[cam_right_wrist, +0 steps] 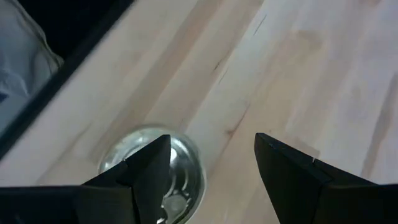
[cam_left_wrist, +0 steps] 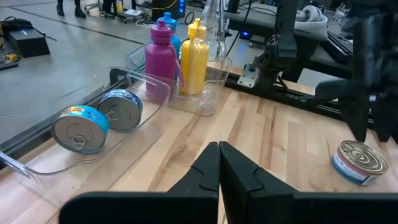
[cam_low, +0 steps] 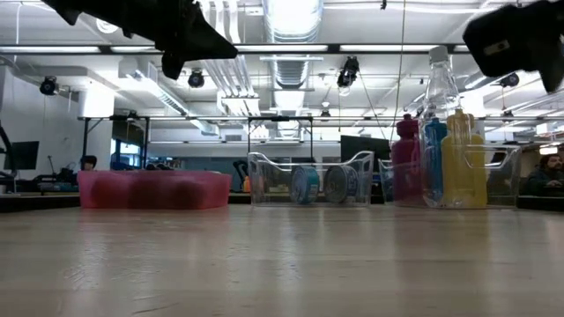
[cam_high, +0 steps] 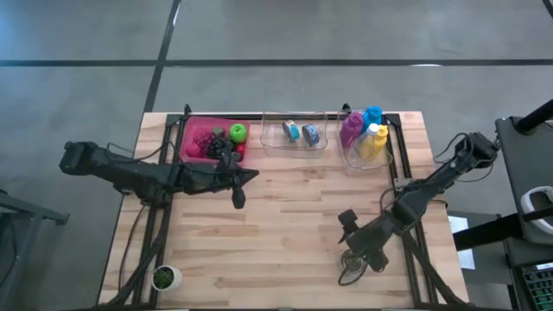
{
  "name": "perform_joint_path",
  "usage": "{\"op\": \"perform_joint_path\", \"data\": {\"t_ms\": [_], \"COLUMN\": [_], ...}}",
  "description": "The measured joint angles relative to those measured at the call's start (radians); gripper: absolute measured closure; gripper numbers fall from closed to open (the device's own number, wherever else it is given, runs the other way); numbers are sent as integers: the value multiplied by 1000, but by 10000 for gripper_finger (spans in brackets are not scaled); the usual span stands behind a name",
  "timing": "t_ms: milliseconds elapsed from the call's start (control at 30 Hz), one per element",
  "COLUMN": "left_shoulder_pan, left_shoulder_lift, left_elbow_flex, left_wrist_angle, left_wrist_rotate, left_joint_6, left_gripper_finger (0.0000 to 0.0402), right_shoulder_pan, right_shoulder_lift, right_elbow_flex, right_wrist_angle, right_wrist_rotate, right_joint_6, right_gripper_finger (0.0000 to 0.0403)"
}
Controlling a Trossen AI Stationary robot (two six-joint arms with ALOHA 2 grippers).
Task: Pick & Place Food Item
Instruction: Put the blue pink tuna can into the left transparent bin
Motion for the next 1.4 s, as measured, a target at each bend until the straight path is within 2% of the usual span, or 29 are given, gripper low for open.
{"op": "perform_joint_path", "data": {"t_ms": [233,400,667,1400], "left_shoulder_pan": [0,0,0,-1], "left_shoulder_lift": [0,0,0,0], "left_elbow_flex": [0,0,0,0], "left_wrist_angle": [0,0,0,-1], "left_wrist_rotate": [0,0,0,0], "left_joint_6": [0,-1,-4,-4], "left_gripper_finger": [398,398,398,398], "right_shoulder_pan": [-2,0,-2,-3], "right_shoulder_lift": [146,189,192,191], "right_elbow_flex": [3,18,18,-22], "right_wrist_angle": [55,74,71,70], "right_wrist_rotate": [1,0,60,60], "right_joint_6": [-31,-41,-49,-17], "right_gripper_finger": [175,175,174,174]}}
